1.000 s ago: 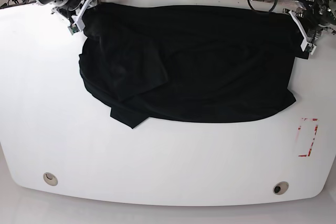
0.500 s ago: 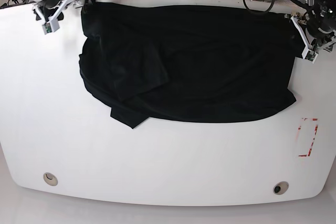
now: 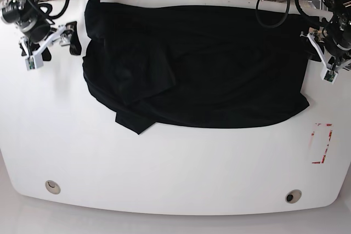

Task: Fold the T-shirt properly
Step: 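Pull the shirt edge with both grippers to straighten it, then open the right gripper and move it down along the shirt side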

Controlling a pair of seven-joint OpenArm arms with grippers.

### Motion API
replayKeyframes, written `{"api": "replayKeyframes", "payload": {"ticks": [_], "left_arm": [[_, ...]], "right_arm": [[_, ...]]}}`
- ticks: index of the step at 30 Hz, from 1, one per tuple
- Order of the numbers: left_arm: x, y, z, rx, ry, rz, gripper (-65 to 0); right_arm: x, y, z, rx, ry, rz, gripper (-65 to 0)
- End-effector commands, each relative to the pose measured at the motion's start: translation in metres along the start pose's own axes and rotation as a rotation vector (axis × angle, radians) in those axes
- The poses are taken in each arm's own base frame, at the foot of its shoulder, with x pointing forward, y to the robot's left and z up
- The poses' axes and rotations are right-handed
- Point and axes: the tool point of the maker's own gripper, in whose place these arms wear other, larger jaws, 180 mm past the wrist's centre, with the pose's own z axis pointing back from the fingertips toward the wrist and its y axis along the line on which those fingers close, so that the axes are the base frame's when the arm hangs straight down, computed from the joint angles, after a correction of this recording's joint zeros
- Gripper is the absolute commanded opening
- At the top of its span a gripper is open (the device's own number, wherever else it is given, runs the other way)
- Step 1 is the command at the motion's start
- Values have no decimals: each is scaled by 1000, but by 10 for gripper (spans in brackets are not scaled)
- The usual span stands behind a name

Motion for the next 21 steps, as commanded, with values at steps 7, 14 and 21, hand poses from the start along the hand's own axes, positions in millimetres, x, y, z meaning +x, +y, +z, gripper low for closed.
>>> {"api": "replayKeyframes", "payload": {"ticks": [7, 14, 21], "left_arm": [[24, 25, 7, 89, -40, -16, -258], [23, 31, 8, 120, -24, -20, -258], [22, 31, 7, 121, -19, -21, -258]], "right_arm": [[41, -24, -57, -13, 12, -1, -30], [65, -28, -95, 4, 14, 13, -32], [68, -21, -124, 57, 42, -18, -79]]}}
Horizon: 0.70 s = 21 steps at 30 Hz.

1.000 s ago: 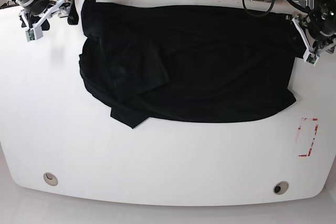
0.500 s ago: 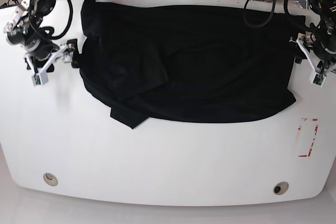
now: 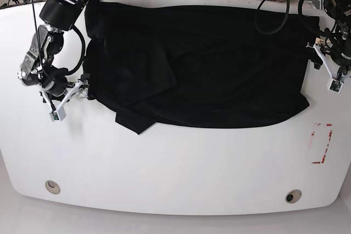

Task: Fold the T-shirt properly
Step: 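Open the right gripper and move it down along the shirt side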

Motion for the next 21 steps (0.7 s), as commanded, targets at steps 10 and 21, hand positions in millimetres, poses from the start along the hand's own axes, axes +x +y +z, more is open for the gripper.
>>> {"api": "replayKeyframes", "payload": {"ticks": [10, 21], "left_arm": [[8, 8, 5, 25, -27, -13, -258], [11, 3, 2, 12, -38, 1, -258]], "right_arm": [[8, 27, -31, 93, -38, -16, -255], [8, 47, -41, 132, -31, 11, -604]]}}
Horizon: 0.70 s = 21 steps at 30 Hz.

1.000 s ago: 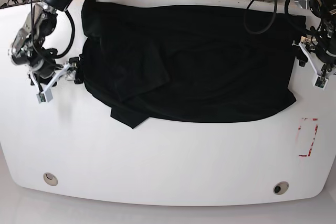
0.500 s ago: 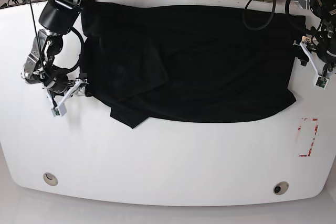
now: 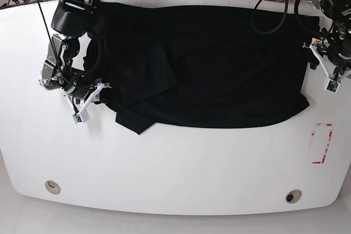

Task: Fold the T-shirt properly
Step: 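Open the right gripper and move it down along the shirt side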

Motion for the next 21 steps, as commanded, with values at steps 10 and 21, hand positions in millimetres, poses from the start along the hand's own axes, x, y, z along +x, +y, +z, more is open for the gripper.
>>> {"api": "replayKeyframes", "payload": {"ticks": [10, 21], "left_arm": [[12, 6, -25, -43, -5, 40, -258], [43, 10, -64, -86, -119, 152, -254]], "right_arm": [[35, -25, 16, -88, -11, 84, -637], [43, -43, 24, -185, 60, 150, -636]]}}
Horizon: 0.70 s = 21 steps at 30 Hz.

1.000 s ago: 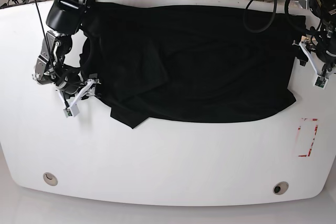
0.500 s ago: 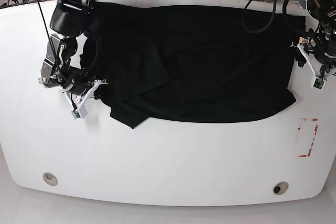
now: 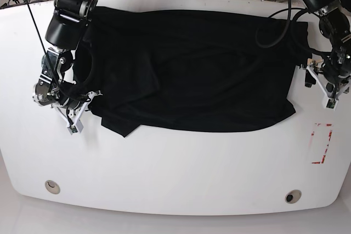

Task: Fold the T-shirt properly
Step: 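Open the right gripper and move it down along the shirt side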

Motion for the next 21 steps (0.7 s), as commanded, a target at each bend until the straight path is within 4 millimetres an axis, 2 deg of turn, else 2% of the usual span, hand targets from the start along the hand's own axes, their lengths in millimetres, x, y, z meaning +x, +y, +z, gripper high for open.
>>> {"api": "replayKeyframes", "payload": {"ticks": [1, 10, 14, 21], "left_arm": [[18, 4, -5, -9, -61, 28, -253], [45, 0, -49, -130, -102, 192, -253], [50, 1, -60, -159, -120, 266, -253], [62, -12, -83, -243, -146, 359, -253]], "right_arm": [[20, -10, 10, -21, -53, 12, -636], [20, 4, 3, 0, -30, 59, -636], [18, 6, 2, 4, -27, 60, -636], [18, 6, 1, 5, -26, 59, -636]]}}
